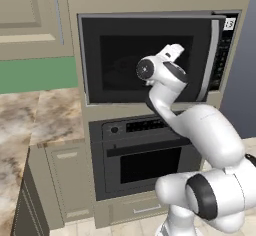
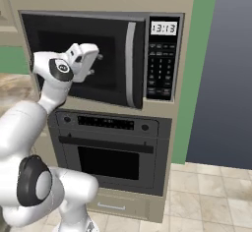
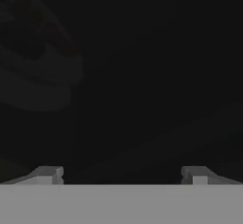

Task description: Place the bowl containing the kebab skewer and squash in the microwave. Close the microwave door and press the start button to microwave the meal.

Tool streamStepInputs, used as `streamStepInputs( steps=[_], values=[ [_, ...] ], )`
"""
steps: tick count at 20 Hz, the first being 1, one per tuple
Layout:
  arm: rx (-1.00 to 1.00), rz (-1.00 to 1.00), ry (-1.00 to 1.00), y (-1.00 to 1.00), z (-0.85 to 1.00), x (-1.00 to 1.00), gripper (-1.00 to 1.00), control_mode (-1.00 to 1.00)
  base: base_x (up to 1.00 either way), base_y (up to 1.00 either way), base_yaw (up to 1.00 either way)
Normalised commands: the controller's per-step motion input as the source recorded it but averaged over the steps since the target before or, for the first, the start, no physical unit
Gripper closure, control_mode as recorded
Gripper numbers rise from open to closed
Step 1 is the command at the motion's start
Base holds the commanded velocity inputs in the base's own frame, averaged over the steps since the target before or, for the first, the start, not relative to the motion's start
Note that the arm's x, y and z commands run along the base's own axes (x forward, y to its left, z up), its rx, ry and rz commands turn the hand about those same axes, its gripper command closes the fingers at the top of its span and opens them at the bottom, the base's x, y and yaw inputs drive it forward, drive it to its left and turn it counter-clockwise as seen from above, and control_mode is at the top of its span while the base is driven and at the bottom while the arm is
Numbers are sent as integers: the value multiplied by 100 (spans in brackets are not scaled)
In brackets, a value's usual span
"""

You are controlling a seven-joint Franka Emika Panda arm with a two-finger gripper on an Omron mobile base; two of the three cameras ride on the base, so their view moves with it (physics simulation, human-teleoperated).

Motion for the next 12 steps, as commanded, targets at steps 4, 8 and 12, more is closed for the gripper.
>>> streamStepInputs(
  steps=[4, 8, 12],
  values=[
    [7, 16, 0, -6, 0, 100, -100, -100, 0, 0, 0],
    [7, 16, 0, -9, 0, 98, -100, -100, 0, 0, 0],
    [7, 19, 0, -11, 0, 91, -100, -100, 0, 0, 0]
  ],
)
